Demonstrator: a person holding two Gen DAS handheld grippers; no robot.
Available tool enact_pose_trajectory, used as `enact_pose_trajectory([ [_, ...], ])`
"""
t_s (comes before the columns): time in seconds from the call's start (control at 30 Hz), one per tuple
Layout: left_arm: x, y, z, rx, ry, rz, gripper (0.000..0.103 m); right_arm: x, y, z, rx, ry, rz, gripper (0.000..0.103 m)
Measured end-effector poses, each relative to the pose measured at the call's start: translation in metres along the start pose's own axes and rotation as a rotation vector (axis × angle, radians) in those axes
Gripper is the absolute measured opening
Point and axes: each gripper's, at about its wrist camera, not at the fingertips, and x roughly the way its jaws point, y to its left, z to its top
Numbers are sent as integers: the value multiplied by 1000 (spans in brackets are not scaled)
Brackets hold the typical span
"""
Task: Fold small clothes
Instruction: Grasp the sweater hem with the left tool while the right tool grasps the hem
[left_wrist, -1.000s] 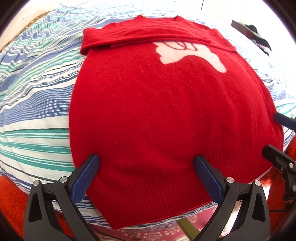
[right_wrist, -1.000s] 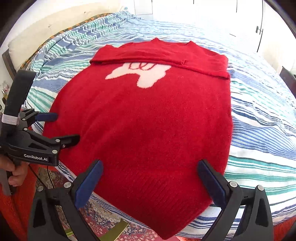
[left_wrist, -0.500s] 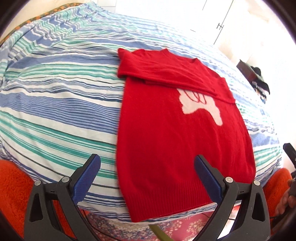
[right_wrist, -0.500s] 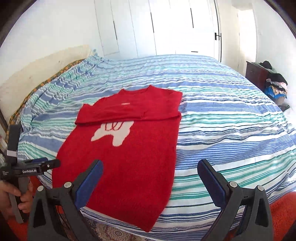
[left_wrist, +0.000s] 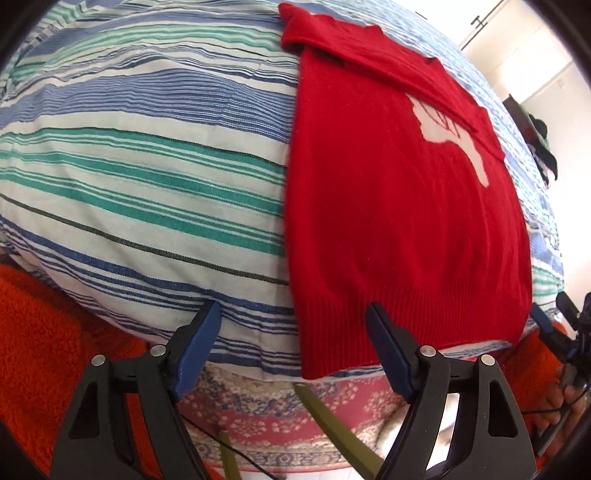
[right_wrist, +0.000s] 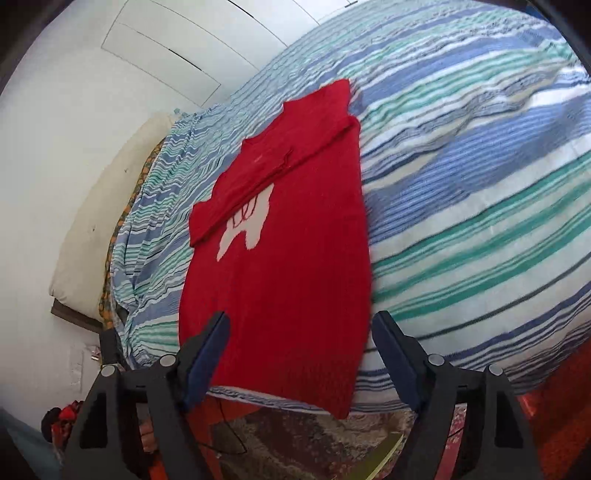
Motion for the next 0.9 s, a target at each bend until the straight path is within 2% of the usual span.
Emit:
enact_pose_trajectory([
  [0.07,3,-1,-1,-1,18,-32,81,14,-8,-12,43,83,33,75],
  [0.17,19,-2,-2,-28,108,-107,76,26,-7,-16,27,121,20,74],
  [0.2,24,-3,-2,-36,142,-125,61,32,-7,-16,22,144,27,68],
  [0.23,27,-4,-3,-40,170,-140,39,36,-6,-18,18,166,39,59],
  [0.27,28,-5,-3,-42,185,-153,27,39,-5,-19,10,184,48,31],
  [0.3,25,-6,-5,-45,192,-161,8,40,-5,-19,3,189,42,8],
  [0.5,-9,-11,-10,-41,133,-199,4,17,6,-18,-29,114,49,8],
  [0.7,-40,-15,-16,-21,65,-234,3,-5,15,-19,-43,115,74,7],
  [0.8,-47,-14,-5,-64,46,-293,3,-15,14,-13,-21,104,102,7],
  [0.9,-55,-17,24,-89,-4,-356,3,-18,14,6,11,83,155,7],
])
